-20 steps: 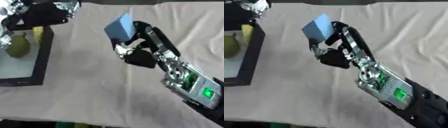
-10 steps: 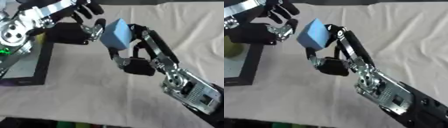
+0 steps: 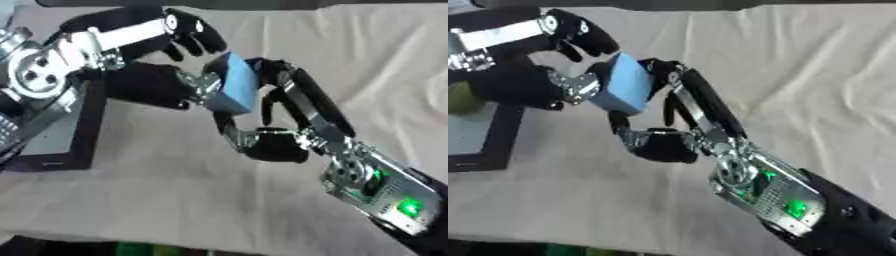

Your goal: Pick up the objects with one hand, pass them to the other hand, and then place them into the box on the other side of the table.

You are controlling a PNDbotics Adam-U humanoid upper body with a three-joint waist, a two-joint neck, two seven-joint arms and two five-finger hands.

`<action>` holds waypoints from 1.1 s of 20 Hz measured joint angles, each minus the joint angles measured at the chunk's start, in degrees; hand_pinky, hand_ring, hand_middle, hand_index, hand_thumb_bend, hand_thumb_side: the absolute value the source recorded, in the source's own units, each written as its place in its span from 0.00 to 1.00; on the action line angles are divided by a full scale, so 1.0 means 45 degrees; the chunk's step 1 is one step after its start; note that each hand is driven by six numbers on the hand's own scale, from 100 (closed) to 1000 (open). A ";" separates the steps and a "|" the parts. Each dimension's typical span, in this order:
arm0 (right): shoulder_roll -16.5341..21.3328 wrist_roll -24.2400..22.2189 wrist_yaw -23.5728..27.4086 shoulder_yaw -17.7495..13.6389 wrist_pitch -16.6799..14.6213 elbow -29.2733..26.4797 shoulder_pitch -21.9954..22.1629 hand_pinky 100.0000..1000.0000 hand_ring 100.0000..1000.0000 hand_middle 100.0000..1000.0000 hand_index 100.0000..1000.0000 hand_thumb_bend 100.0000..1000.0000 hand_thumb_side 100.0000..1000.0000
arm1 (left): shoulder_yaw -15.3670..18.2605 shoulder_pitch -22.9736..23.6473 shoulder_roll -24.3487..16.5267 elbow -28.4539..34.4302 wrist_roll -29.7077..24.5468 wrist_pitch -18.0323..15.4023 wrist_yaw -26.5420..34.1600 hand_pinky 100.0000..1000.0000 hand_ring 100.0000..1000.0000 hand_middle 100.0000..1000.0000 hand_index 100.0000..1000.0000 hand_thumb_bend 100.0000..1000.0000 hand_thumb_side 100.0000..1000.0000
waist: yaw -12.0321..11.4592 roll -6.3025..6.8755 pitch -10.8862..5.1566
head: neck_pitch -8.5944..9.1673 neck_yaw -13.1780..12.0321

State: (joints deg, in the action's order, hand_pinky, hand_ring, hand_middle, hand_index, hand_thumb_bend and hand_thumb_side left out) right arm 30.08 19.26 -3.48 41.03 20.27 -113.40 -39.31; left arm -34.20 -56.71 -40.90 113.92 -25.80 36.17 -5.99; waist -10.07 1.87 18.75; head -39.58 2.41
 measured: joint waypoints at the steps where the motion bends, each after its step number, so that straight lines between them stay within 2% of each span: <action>1: 0.0001 -0.0021 -0.0045 0.0000 -0.0020 0.0000 0.0011 0.18 0.54 0.40 0.52 0.00 0.10 | 0.0031 0.0002 -0.0003 0.0000 -0.0301 -0.0199 -0.0371 0.89 0.87 0.78 0.86 0.24 0.48 | -0.0006 -0.0009 0.0000 | 0.0000 0.0001; 2: 0.0002 -0.0028 -0.0074 0.0000 -0.0026 0.0000 0.0017 0.18 0.54 0.40 0.52 0.00 0.09 | 0.0039 0.0006 -0.0008 0.0000 -0.0571 -0.0383 -0.0748 0.89 0.87 0.78 0.86 0.27 0.48 | -0.0010 -0.0016 0.0000 | 0.0000 0.0002; 5: 0.0005 -0.0037 -0.0143 0.0005 -0.0031 0.0000 0.0116 0.18 0.54 0.40 0.52 0.00 0.09 | 0.0054 0.0082 -0.0018 0.0000 -0.1343 -0.0911 -0.1681 0.91 0.88 0.79 0.86 0.28 0.54 | -0.0017 -0.0033 0.0001 | 0.0000 0.0004; 9: 0.0041 -0.0044 -0.0229 0.0072 -0.0040 0.0000 0.0163 0.18 0.54 0.39 0.51 0.00 0.09 | 0.0318 0.0201 -0.0103 0.0000 -0.2128 -0.1564 -0.2109 0.92 0.89 0.80 0.87 0.29 0.55 | -0.0020 -0.0033 0.0002 | -0.0001 0.0015; 13: 0.0097 -0.0075 -0.0333 0.0085 -0.0124 0.0000 0.0220 0.18 0.54 0.39 0.51 0.00 0.07 | 0.0555 0.0286 -0.0296 0.0000 -0.2645 -0.1975 -0.2346 0.92 0.90 0.80 0.87 0.33 0.45 | -0.0020 -0.0032 0.0003 | -0.0003 0.0027; 17: 0.0098 -0.0185 -0.0532 0.0158 -0.0322 0.0000 0.0220 0.18 0.54 0.39 0.51 0.00 0.06 | 0.0591 0.0291 -0.0353 0.0000 -0.2859 -0.1949 -0.2916 0.93 0.90 0.80 0.87 0.34 0.33 | -0.0010 -0.0047 0.0003 | -0.0003 0.0028; 19: 0.0098 -0.0238 -0.0611 0.0160 -0.0416 0.0000 0.0220 0.18 0.54 0.39 0.51 0.00 0.06 | 0.0587 0.0289 -0.0348 0.0000 -0.2860 -0.1852 -0.3199 0.92 0.90 0.80 0.87 0.36 0.30 | -0.0007 -0.0052 0.0003 | -0.0002 0.0028; 22: 0.0098 -0.0292 -0.0700 0.0162 -0.0560 0.0000 0.0217 0.18 0.54 0.39 0.50 0.00 0.04 | 0.0571 0.0285 -0.0337 0.0000 -0.2775 -0.1737 -0.3416 0.93 0.90 0.80 0.88 0.37 0.32 | 0.0007 -0.0063 0.0003 | -0.0002 0.0028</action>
State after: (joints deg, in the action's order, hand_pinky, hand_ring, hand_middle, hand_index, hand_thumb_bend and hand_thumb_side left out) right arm 30.52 17.95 -6.63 41.76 17.75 -113.40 -38.33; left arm -31.63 -55.43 -42.42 113.92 -38.29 28.35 -21.37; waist -10.04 1.59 18.76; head -39.59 2.53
